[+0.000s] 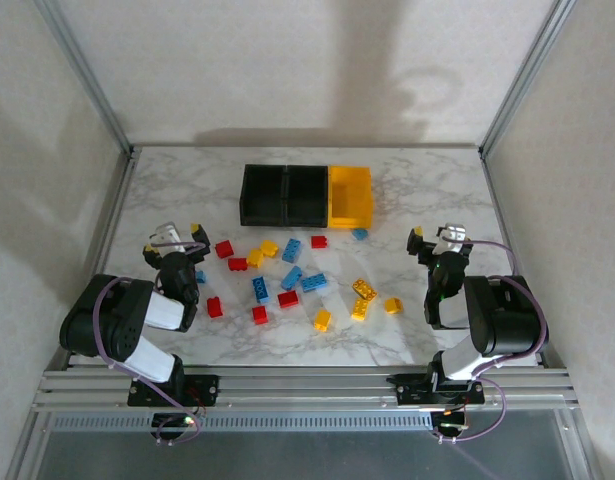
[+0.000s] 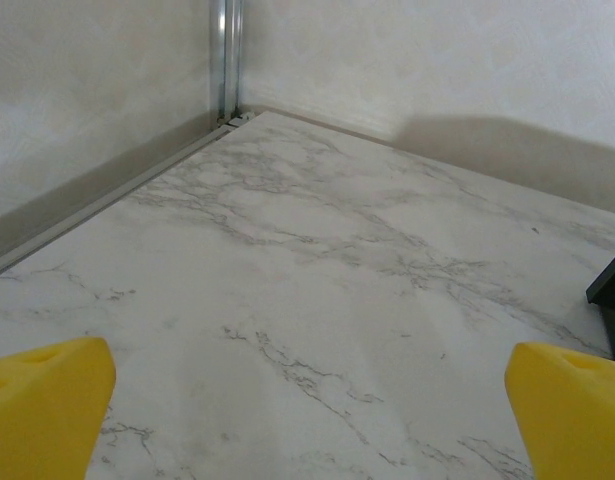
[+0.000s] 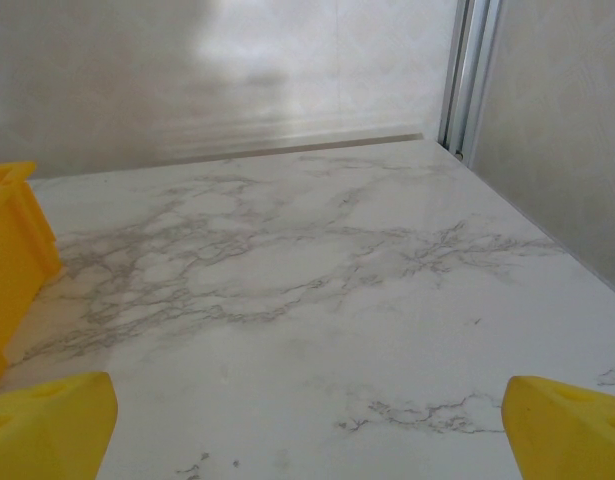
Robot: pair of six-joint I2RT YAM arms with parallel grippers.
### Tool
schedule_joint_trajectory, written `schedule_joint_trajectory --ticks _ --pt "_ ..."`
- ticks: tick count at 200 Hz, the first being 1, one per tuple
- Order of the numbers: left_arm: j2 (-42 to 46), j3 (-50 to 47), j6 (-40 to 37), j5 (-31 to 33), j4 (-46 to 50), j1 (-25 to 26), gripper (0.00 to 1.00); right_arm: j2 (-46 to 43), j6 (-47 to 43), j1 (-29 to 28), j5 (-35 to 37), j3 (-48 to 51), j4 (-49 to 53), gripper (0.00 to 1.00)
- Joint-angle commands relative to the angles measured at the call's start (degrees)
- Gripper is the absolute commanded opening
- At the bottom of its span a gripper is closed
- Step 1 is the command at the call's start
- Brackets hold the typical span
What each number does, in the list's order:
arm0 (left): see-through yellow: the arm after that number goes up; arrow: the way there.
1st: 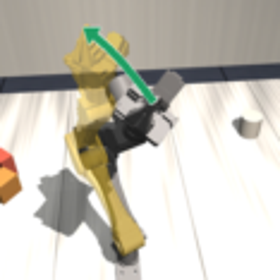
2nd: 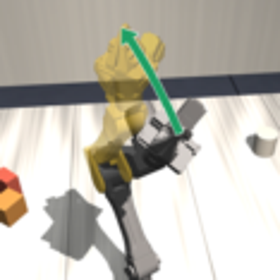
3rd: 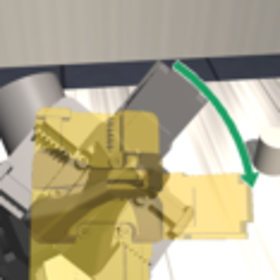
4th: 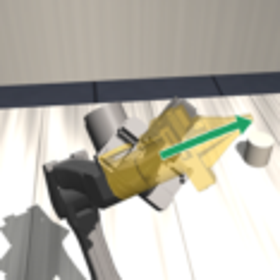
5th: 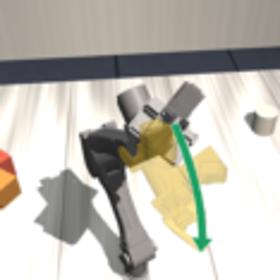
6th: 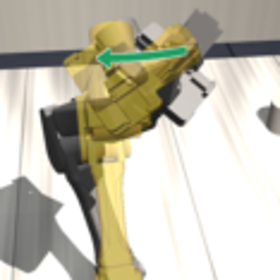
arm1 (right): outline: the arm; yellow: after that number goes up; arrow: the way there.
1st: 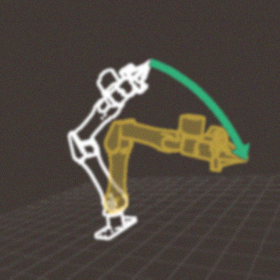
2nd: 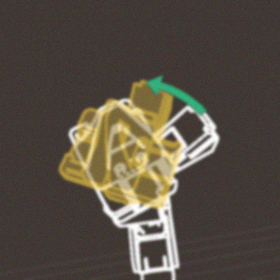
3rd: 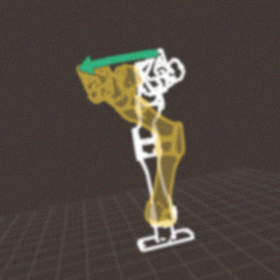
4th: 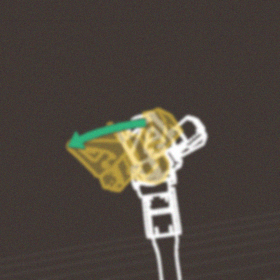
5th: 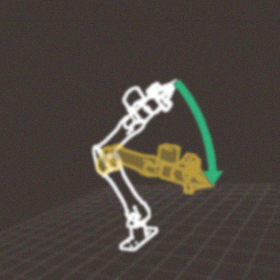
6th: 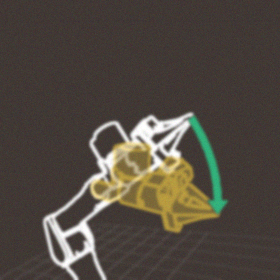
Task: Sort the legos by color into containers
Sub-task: Pick up the lego from the center of the table.
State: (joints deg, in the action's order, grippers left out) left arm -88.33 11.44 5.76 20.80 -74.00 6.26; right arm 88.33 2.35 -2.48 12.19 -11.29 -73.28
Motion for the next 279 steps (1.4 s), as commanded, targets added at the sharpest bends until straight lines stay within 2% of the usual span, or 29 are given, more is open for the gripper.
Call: schedule_joint_trajectory --ticks 1,16,37,58,73,82,89,104,108,122,139,157,171,180,207,228,241,279 --pt "0.50 0.36 -0.26 -0.01 -2.87 -0.30 0.99 -4.53 0.57 0.21 0.60 -4.55 8.18 0.99" --pt "3.64 1.49 -0.68 -0.99 1.99 -0.33 0.99 -7.98 -0.20 0.24 -1.26 -9.40 18.31 0.99" --pt "9.58 8.08 -0.97 0.39 17.66 0.33 0.99 -13.19 1.64 0.24 -2.44 -10.50 21.61 0.99" --pt "14.44 10.31 -0.92 -1.76 20.59 0.33 0.99 -17.65 4.86 0.27 -4.84 -12.76 25.13 0.99" --pt "17.66 13.36 2.43 -2.34 24.95 0.18 0.99 -20.39 8.54 0.26 -6.63 -15.51 29.31 0.99" --pt "19.08 15.65 5.93 -3.16 28.40 0.07 0.99 -21.97 11.94 0.21 -7.47 -17.16 32.08 0.99" --pt "19.86 17.78 11.49 -1.82 32.32 -0.02 0.99 -23.10 16.38 0.20 -7.70 -18.50 34.55 0.99" --pt "20.12 24.66 29.61 7.14 50.41 -0.66 1.00 -23.82 33.10 0.24 -3.00 -23.32 50.19 0.99" --pt "19.70 25.91 30.78 5.39 52.85 -1.53 1.00 -23.30 34.56 0.42 -3.80 -24.64 52.67 0.99" --pt "18.49 27.57 31.80 -5.52 54.92 -3.76 1.00 -20.71 31.73 1.05 -13.89 -27.74 54.66 0.98" --pt "19.51 26.53 32.58 -14.02 54.81 -3.89 0.99 -19.20 32.57 0.84 -20.68 -29.28 55.76 0.92" --pt "21.86 25.69 33.63 -20.16 56.74 -3.73 1.00 -20.34 34.21 0.77 -22.52 -29.47 57.70 0.94" --pt "22.97 26.57 32.54 -24.94 60.77 -3.71 1.00 -20.15 33.48 0.67 -24.74 -32.77 64.84 0.94" --pt "23.65 27.42 31.44 -27.75 63.96 -3.55 1.00 -19.40 31.98 0.06 -25.84 -35.38 70.26 0.89" --pt "27.15 26.59 30.39 -37.09 69.65 -2.31 0.99 -17.74 27.21 -5.20 -21.02 -40.10 83.85 0.84" --pt "31.03 24.69 30.71 -40.96 72.36 0.08 0.97 -15.30 25.15 -8.73 -19.69 -41.39 91.19 0.76" --pt "33.21 23.76 31.06 -41.07 73.90 2.57 0.96 -13.31 24.87 -10.82 -18.36 -41.62 95.09 0.72" --pt "37.61 20.31 33.70 -36.99 76.14 10.93 0.95 -12.42 24.40 -16.64 -15.27 -37.30 97.69 0.76"
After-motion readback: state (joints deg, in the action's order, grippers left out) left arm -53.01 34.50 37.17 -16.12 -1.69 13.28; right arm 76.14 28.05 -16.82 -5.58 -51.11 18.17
